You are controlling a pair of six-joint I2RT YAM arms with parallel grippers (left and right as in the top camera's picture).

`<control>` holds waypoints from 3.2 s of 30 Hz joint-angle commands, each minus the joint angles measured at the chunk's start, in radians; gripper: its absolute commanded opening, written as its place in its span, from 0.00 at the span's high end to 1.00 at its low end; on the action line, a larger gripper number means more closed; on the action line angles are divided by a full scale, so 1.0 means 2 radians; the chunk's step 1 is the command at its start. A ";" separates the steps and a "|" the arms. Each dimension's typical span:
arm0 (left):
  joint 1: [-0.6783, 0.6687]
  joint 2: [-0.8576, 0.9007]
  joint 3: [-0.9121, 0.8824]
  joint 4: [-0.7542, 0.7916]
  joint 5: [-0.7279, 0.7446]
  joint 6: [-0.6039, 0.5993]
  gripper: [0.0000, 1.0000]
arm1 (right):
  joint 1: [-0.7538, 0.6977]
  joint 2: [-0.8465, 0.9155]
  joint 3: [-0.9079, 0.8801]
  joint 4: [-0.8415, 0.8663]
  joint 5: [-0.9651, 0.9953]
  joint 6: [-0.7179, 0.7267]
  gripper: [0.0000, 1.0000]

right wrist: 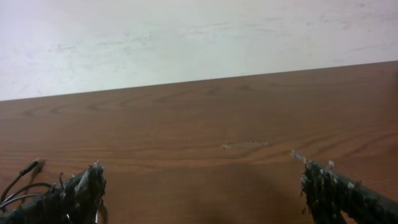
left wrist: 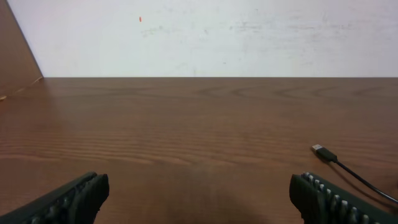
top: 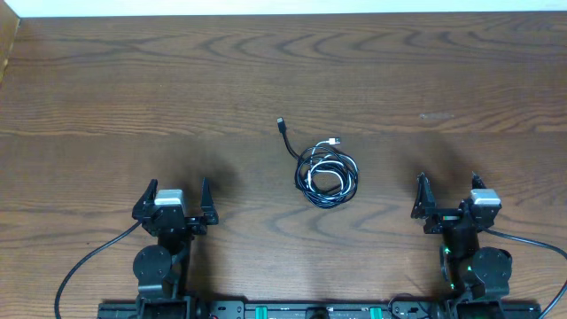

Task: Untangle cables
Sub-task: 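Raise both grippers and move them toward the tangled cable bundle, then reach the left gripper down and grasp the cable bundle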

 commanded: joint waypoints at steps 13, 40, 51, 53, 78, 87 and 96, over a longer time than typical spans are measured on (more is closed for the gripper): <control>-0.002 -0.001 -0.012 -0.011 -0.004 -0.004 0.02 | -0.002 -0.003 -0.002 0.000 0.001 0.006 0.01; -0.002 -0.001 -0.008 0.032 0.049 -0.020 0.02 | -0.002 -0.003 -0.001 0.041 -0.018 0.006 0.01; -0.002 0.047 0.171 -0.081 0.079 -0.029 0.02 | -0.002 0.046 0.197 -0.096 -0.048 0.016 0.01; -0.002 0.080 0.228 -0.113 0.082 -0.029 0.02 | -0.002 0.076 0.248 -0.137 -0.052 0.039 0.01; -0.043 0.525 0.579 -0.474 0.311 -0.016 0.02 | 0.019 0.532 0.597 -0.502 -0.194 0.004 0.01; -0.242 0.681 0.579 -0.407 0.087 0.047 0.02 | 0.029 0.532 0.607 -0.525 -0.128 0.002 0.01; -0.279 0.738 0.579 -0.278 0.048 0.047 0.00 | 0.029 0.531 0.607 -0.536 -0.115 -0.009 0.01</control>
